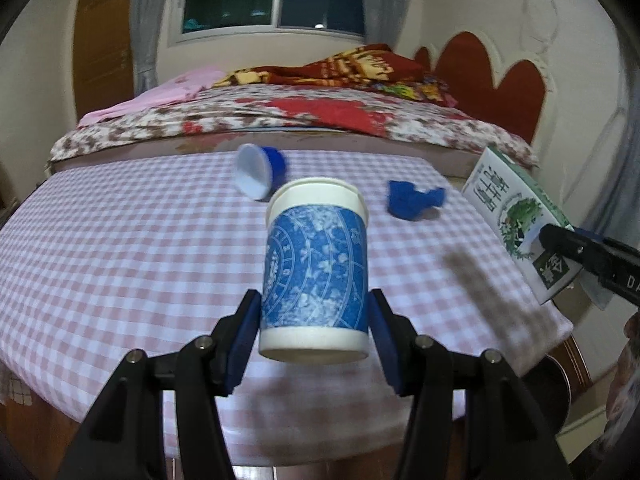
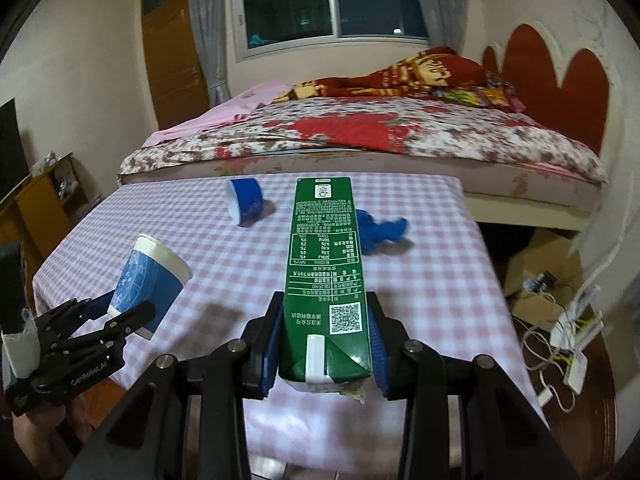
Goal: Collect trash
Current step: 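Carry the blue-white paper cup and green milk carton over the black bin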
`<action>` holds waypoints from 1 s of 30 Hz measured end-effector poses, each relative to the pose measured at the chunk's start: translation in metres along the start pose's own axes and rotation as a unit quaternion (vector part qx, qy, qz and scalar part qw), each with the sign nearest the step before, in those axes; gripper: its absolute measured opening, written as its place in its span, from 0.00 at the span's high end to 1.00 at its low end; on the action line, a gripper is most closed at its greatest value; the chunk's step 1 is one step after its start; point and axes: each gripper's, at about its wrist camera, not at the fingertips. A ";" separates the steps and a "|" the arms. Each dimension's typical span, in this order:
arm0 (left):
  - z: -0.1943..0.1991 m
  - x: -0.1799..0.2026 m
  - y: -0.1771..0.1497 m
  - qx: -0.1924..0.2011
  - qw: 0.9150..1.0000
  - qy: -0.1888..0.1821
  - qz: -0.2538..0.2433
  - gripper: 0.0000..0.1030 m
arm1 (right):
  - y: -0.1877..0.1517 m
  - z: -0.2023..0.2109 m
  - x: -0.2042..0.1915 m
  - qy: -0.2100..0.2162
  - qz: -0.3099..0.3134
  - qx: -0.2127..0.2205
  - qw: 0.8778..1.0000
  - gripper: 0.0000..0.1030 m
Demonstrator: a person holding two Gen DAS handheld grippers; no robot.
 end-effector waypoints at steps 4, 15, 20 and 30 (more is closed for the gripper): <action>0.002 0.028 -0.006 -0.002 1.000 -0.022 -0.019 0.47 | -0.015 0.017 0.024 -0.019 -0.020 -0.001 1.000 0.62; -0.002 0.108 -0.017 -0.015 0.994 -0.079 -0.067 0.47 | -0.055 0.055 0.094 -0.073 -0.069 -0.009 0.995 0.62; -0.003 0.155 -0.027 -0.024 0.988 -0.115 -0.096 0.47 | -0.072 0.070 0.123 -0.100 -0.089 -0.014 0.991 0.62; -0.006 0.240 -0.054 -0.053 0.971 -0.179 -0.151 0.47 | -0.119 0.106 0.184 -0.151 -0.127 -0.033 0.980 0.62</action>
Point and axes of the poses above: each gripper's, at about its wrist camera, not at the fingertips, and z roughly against the way its jaws point, x to its right, y to its top, and after that the axes turned 3 degrees about -y, right-handed
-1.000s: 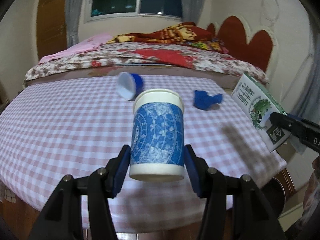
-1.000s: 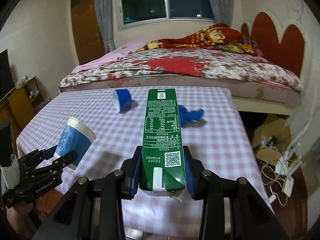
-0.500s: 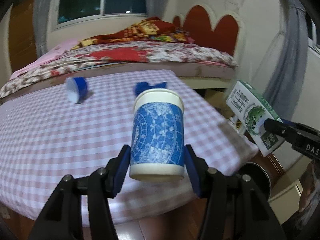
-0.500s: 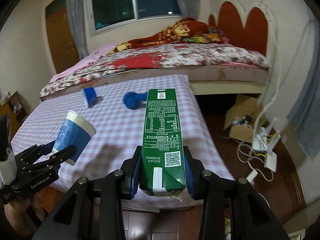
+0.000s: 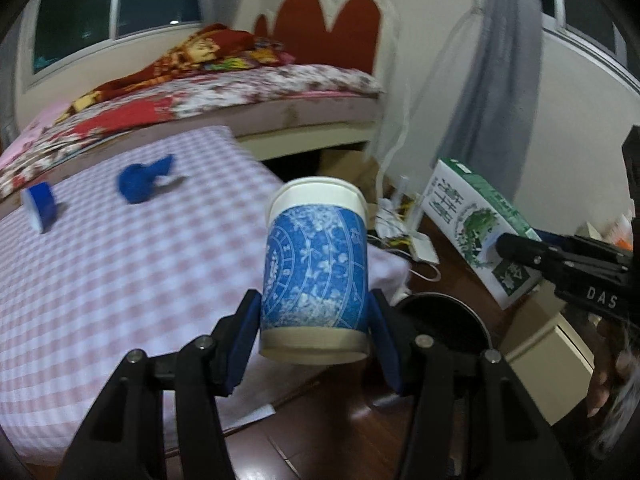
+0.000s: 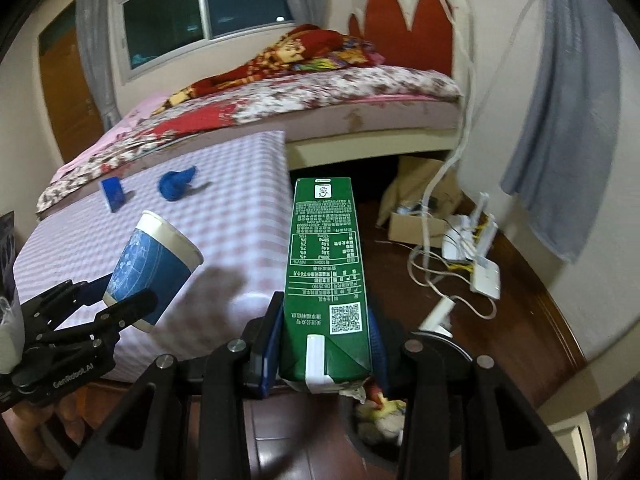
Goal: Collect trash
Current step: 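Carry the blue-white paper cup and green milk carton over the black bin, then open both tools over the black bin to drop the cup and carton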
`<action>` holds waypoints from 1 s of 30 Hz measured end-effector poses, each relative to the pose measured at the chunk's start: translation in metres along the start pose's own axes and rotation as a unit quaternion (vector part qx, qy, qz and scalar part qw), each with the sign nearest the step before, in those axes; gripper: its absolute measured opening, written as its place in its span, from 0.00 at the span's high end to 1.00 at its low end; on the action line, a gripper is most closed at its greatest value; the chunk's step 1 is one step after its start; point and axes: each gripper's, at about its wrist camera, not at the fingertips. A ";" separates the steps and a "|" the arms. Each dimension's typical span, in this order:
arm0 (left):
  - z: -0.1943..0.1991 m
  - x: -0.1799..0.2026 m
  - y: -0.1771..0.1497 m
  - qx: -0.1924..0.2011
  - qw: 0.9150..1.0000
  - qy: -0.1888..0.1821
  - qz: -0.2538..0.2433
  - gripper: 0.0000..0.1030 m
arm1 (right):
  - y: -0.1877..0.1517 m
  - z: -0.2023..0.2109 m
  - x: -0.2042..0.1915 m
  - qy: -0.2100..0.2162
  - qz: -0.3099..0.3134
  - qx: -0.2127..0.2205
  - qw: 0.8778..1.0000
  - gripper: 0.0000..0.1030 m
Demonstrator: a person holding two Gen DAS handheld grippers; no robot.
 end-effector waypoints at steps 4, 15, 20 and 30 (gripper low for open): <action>-0.012 0.032 -0.003 -0.014 0.999 -0.028 -0.020 0.47 | -0.014 0.005 0.031 -0.019 -0.014 -0.009 1.000 0.62; -0.051 0.104 -0.022 -0.061 0.991 -0.095 -0.068 0.47 | -0.062 -0.004 0.101 -0.043 -0.053 -0.054 0.996 0.61; -0.078 0.116 -0.031 -0.092 0.988 -0.102 -0.077 0.47 | -0.081 -0.016 0.121 -0.045 -0.063 -0.076 0.994 0.61; -0.123 0.128 -0.052 -0.152 0.979 -0.106 -0.082 0.47 | -0.108 -0.056 0.140 -0.037 -0.065 -0.129 0.989 0.61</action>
Point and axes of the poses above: each gripper's, at about its wrist camera, not at the fingertips, and z roughly against the way its jaws point, x to its right, y to its top, and after that the axes turned 3 degrees about -y, right-handed
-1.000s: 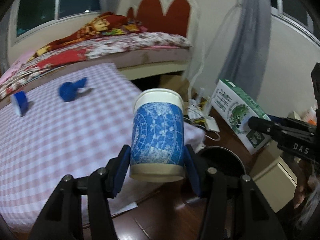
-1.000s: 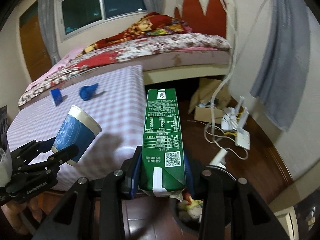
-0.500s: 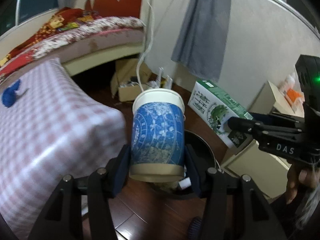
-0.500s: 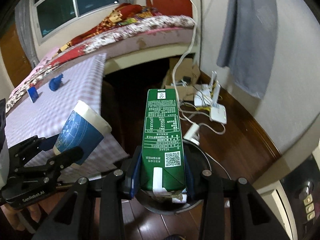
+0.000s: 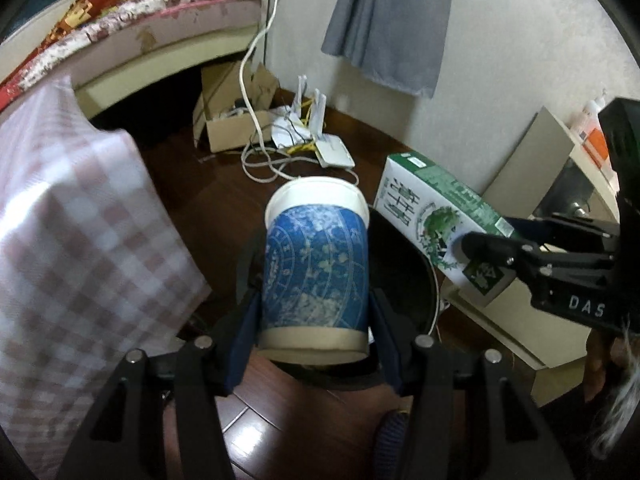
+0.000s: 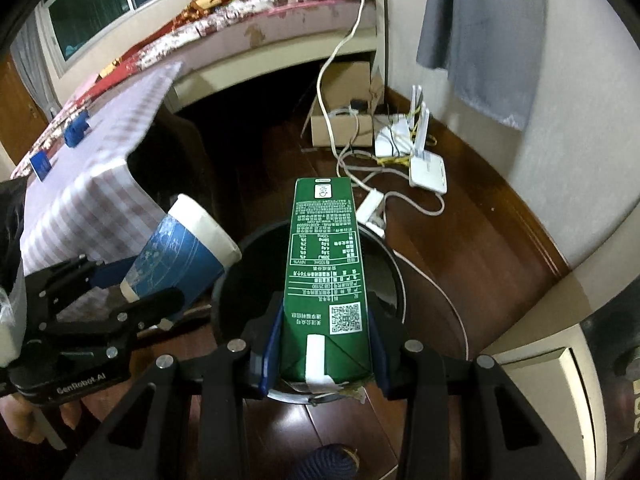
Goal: Collect trash
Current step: 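Open both tools over the black bin to drop the cup and carton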
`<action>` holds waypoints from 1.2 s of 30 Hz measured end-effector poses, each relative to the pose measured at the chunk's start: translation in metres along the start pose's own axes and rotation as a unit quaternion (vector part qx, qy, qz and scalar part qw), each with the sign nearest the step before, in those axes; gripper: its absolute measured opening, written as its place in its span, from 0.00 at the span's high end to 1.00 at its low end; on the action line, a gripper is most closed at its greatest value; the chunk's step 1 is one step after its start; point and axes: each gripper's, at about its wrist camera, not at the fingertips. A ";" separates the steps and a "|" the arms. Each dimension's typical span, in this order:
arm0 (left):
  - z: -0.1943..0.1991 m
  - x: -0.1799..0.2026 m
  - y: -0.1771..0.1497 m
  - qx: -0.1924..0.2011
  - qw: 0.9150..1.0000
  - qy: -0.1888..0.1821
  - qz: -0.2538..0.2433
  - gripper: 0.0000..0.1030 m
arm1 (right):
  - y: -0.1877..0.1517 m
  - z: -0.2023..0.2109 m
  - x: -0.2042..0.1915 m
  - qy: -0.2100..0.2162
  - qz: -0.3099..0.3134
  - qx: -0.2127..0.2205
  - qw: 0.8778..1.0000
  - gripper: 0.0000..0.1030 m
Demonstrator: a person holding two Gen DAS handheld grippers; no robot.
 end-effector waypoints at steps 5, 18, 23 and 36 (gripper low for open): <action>-0.022 0.002 0.000 -0.020 1.000 -0.006 0.002 0.47 | -0.005 -0.016 0.010 0.001 -0.004 -0.018 1.000 0.61; -0.064 -0.009 0.003 -0.045 0.998 -0.016 0.031 0.44 | -0.003 -0.056 0.015 0.022 0.002 -0.055 0.998 0.61; -0.071 -0.023 -0.003 -0.040 0.997 -0.007 0.070 0.11 | 0.001 -0.071 0.022 -0.008 0.001 -0.063 0.998 0.32; -0.078 -0.035 -0.019 -0.049 0.994 0.049 0.083 0.01 | -0.002 -0.078 0.037 -0.081 -0.001 -0.070 0.994 0.01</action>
Point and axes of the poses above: each gripper's, at about its wrist camera, not at the fingertips, and z roughly against the way its jaws point, x to its right, y to its top, and after that the axes turned 3 degrees about -y, right-handed
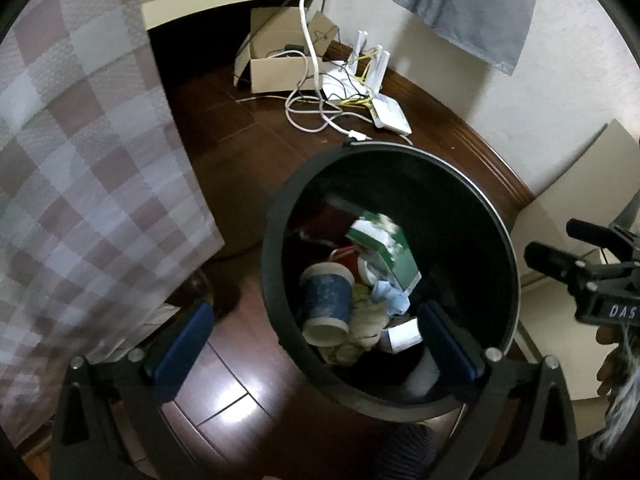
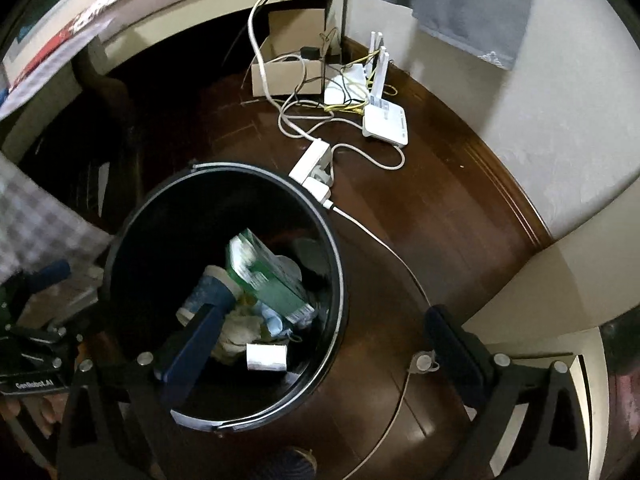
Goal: Collect trash
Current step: 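Open both tools over the black bin to drop the cup and carton, then move both tools back over the bed toward the blue cup and glove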
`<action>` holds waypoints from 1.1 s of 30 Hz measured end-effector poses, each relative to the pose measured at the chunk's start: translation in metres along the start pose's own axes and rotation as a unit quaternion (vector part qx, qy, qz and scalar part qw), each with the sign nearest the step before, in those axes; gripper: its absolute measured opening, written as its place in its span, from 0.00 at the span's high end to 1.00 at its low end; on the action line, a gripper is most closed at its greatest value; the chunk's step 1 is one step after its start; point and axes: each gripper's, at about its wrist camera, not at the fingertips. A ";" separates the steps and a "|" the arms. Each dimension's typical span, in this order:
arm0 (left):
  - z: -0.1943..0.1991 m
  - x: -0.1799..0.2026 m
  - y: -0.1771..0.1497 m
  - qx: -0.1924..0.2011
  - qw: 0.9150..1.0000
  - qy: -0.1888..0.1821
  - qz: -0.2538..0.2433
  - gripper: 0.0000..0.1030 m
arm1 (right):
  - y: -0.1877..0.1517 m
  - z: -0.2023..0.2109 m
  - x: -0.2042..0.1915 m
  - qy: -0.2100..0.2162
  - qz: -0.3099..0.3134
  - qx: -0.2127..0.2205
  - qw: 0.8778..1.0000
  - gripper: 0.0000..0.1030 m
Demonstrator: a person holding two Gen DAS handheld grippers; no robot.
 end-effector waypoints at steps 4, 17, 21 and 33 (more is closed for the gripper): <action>0.003 -0.001 0.000 0.004 1.000 0.003 -0.001 0.01 | 0.001 0.004 -0.006 -0.001 0.011 0.006 1.000 0.01; 0.024 0.001 -0.005 0.023 1.000 0.006 0.003 0.01 | 0.002 0.022 -0.017 0.005 0.010 0.026 1.000 0.01; 0.033 -0.001 -0.006 0.034 0.999 0.010 0.002 0.01 | 0.000 0.031 -0.022 0.010 0.010 0.032 0.999 0.01; 0.072 -0.020 -0.015 0.062 0.998 0.022 0.014 0.01 | -0.003 0.061 -0.041 0.013 0.021 0.059 0.998 0.01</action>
Point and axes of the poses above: each gripper's, at about its wrist camera, not at the fingertips, and z roughly against the way its jaws point, x to its right, y to its top, and after that the axes turned 3 degrees about -y, right-handed
